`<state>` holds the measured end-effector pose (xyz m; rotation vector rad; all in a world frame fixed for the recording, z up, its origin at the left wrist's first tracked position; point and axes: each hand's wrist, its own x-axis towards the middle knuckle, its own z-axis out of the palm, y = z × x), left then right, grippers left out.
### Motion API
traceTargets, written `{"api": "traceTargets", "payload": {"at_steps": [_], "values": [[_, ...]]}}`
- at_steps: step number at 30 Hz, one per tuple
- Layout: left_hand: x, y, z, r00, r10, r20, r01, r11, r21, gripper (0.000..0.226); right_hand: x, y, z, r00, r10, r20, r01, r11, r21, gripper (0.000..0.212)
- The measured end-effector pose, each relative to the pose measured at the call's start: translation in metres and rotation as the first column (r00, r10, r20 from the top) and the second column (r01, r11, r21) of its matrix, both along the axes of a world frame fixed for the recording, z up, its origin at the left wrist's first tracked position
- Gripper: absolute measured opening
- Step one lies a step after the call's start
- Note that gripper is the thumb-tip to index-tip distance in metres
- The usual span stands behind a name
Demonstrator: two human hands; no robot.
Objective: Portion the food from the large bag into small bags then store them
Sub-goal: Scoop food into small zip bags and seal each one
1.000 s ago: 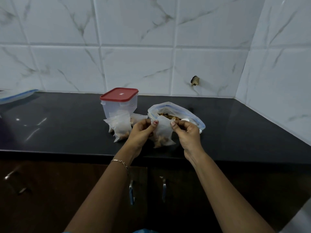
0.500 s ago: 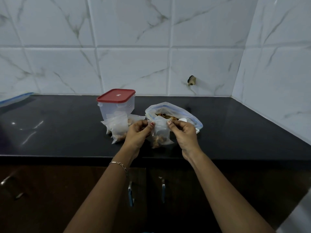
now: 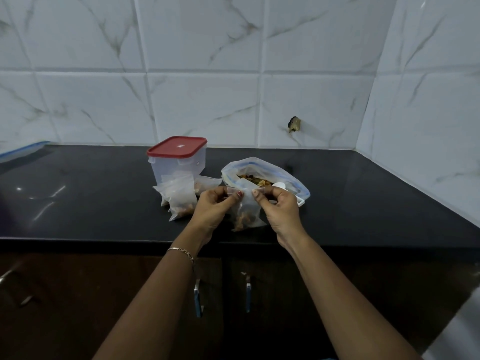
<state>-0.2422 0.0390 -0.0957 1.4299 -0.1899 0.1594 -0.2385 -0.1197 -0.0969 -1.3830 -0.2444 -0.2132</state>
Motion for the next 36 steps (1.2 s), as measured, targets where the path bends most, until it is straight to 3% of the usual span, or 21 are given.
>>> {"api": "traceTargets", "payload": {"at_steps": [4, 10, 16, 20, 24, 30, 36], "values": [[0.0, 0.003, -0.001, 1.0, 0.003, 0.005, -0.003, 1.0, 0.016, 0.015, 0.0, 0.0, 0.002, 0.999, 0.042, -0.023, -0.042, 0.999, 0.008, 0.02], [-0.003, -0.001, 0.001, 0.999, -0.006, 0.04, 0.003, 0.998, 0.064, 0.02, -0.003, 0.002, 0.004, 1.0, 0.019, 0.023, -0.017, 0.996, -0.092, 0.005], [-0.007, -0.004, 0.004, 0.999, -0.013, 0.033, 0.01, 0.995, 0.096, 0.023, -0.005, 0.003, 0.003, 0.999, -0.007, 0.039, 0.013, 0.988, -0.155, 0.008], [-0.007, -0.003, 0.004, 0.999, 0.027, 0.024, -0.029, 0.997, 0.073, 0.016, -0.007, 0.003, 0.005, 0.999, 0.039, 0.01, -0.038, 0.993, -0.11, 0.008], [-0.009, -0.003, 0.005, 0.998, 0.06, 0.014, -0.06, 0.998, 0.032, 0.004, -0.007, 0.003, 0.007, 0.998, -0.026, -0.052, 0.024, 0.999, -0.027, 0.019], [-0.017, 0.01, 0.018, 0.993, 0.101, 0.064, -0.104, 0.994, 0.035, 0.007, -0.003, 0.009, 0.014, 0.998, -0.052, -0.036, 0.051, 0.999, -0.005, 0.017], [-0.025, 0.057, 0.042, 0.979, 0.199, 0.041, -0.203, 0.955, 0.218, 0.009, 0.014, 0.043, 0.032, 1.0, -0.001, 0.009, 0.002, 0.994, -0.112, 0.005]]}}
